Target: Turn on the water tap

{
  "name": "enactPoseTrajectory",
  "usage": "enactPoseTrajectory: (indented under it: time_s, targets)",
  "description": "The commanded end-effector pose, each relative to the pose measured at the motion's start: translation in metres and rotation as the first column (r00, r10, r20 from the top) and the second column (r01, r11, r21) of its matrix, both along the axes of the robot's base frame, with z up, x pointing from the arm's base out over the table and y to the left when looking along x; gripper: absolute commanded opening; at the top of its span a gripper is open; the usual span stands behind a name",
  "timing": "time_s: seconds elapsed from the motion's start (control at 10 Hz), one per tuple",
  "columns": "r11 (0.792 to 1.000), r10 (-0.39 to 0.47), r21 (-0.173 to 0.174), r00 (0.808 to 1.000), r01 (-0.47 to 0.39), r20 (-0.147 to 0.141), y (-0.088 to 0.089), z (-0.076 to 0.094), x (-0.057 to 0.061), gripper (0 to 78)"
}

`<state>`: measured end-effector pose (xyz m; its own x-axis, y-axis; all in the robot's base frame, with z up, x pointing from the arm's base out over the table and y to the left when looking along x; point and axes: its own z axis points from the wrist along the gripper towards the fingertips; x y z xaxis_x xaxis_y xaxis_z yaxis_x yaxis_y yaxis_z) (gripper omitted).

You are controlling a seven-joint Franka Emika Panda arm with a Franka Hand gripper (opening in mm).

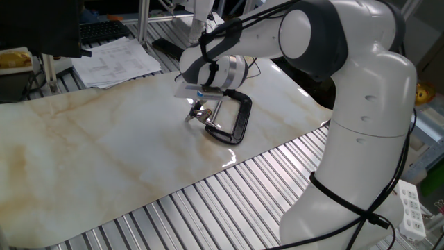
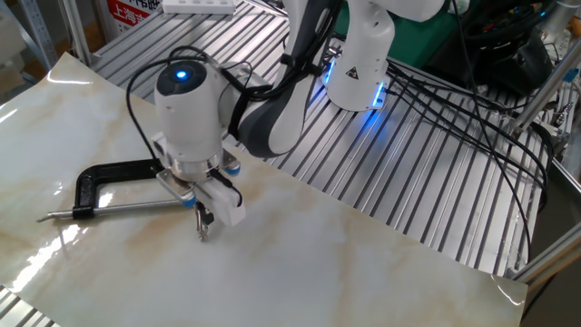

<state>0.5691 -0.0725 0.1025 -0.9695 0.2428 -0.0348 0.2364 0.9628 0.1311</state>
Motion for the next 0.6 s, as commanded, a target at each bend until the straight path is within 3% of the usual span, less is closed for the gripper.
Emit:
enactPoseTrajectory:
  time_s: [0.1, 0.6]
  targets:
    - [1.000, -0.016, 0.012, 1.000, 0.016, 0.004, 0.000, -0.003, -0.015, 0.0]
    - [1.000, -0.021, 0.012, 1.000, 0.021, 0.007, -0.001, -0.006, -0.029, 0.0]
